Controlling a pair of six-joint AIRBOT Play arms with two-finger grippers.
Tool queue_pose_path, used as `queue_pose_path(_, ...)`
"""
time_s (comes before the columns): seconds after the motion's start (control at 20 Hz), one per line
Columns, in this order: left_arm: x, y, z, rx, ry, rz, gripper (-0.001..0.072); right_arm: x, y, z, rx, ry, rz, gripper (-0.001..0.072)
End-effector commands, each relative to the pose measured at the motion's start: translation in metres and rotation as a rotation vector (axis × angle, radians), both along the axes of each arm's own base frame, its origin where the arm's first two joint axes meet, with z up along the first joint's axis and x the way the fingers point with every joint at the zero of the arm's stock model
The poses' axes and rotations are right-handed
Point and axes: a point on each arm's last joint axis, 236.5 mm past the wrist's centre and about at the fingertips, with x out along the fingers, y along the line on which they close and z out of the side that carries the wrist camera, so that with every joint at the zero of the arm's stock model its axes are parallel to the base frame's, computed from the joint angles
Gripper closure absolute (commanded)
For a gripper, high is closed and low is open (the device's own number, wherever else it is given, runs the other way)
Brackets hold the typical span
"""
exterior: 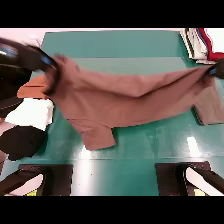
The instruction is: Fold the shirts.
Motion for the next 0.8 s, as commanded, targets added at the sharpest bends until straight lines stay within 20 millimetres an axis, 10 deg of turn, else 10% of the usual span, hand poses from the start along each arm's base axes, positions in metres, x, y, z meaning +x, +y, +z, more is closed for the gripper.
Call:
queue_pose_path(0.0,0.028,-0.007,-0.143,0.031,0.307,-0.031,0.0681,0.023,0.02,-0.116,0.028,0.298,0.059,0.0695)
queue_pose_path(0.2,0.11,0.021,-0.212,0.127,0.27,0.147,0.0676,0.072,0.02,-0.162,0.071,0.361,0.017,0.0657)
queue_pose_path(0.3,0.131,0.036,-0.202,0.166,0.232,0.223,-0.0007,0.096,0.016,-0.153,0.071,0.327,0.001,0.0234)
queue_pose_path(0.55,0.122,0.1,-0.141,0.205,0.224,0.344,0.0063,0.089,-0.005,-0.101,0.054,0.272,0.012,0.0265)
queue_pose_path(0.75,0.057,0.108,-0.187,0.174,0.376,0.369,0.0062,0.043,-0.005,-0.098,0.048,0.284,0.02,0.0265)
